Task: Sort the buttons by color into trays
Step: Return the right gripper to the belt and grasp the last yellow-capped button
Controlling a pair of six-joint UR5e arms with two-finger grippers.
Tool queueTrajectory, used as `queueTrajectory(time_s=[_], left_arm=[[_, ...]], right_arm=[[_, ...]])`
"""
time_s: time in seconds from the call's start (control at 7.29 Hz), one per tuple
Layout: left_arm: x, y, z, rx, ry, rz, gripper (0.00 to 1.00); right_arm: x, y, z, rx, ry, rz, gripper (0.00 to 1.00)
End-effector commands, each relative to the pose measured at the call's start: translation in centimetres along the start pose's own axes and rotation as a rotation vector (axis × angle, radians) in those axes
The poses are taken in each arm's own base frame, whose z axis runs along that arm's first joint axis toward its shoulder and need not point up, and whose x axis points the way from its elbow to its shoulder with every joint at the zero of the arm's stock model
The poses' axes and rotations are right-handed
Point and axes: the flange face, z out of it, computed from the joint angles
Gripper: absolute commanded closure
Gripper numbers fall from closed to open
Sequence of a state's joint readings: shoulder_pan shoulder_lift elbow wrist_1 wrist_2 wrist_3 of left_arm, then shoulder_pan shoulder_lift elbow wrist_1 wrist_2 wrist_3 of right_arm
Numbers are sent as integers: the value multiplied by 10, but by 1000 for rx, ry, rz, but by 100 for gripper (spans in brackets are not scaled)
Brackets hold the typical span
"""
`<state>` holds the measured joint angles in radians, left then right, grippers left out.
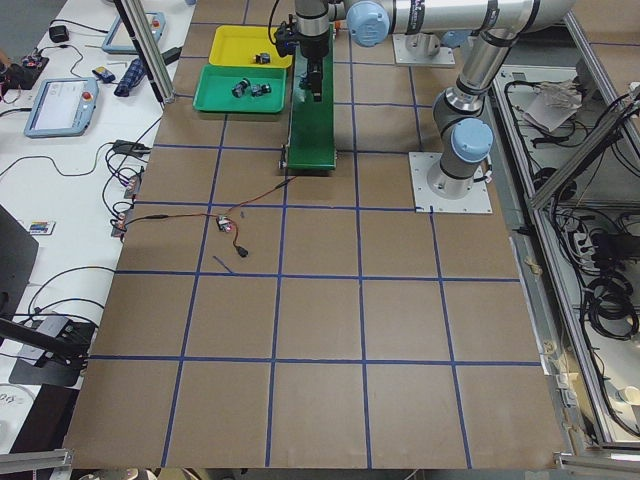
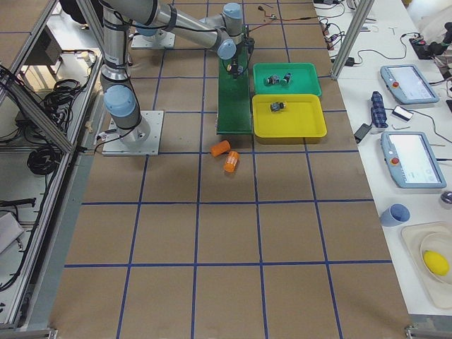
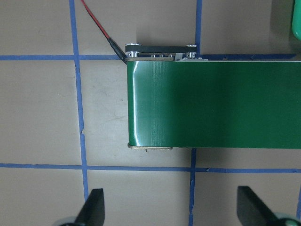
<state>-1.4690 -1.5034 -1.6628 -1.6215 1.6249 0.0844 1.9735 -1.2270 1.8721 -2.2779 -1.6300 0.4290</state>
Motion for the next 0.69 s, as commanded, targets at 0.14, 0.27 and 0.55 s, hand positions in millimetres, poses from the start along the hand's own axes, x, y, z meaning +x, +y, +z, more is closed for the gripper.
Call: queueTrajectory(time_s=[0.14, 0.27, 0.55], left_arm=[[0, 0, 0, 0, -1, 1, 0], [0, 0, 0, -1, 1, 1, 0], [0, 0, 1, -1, 1, -1, 0]], right_arm=[[4, -25, -23, 59, 2, -94, 100], [11, -44, -40, 97, 6, -119, 100], [65, -92, -53, 128, 24, -182, 100]])
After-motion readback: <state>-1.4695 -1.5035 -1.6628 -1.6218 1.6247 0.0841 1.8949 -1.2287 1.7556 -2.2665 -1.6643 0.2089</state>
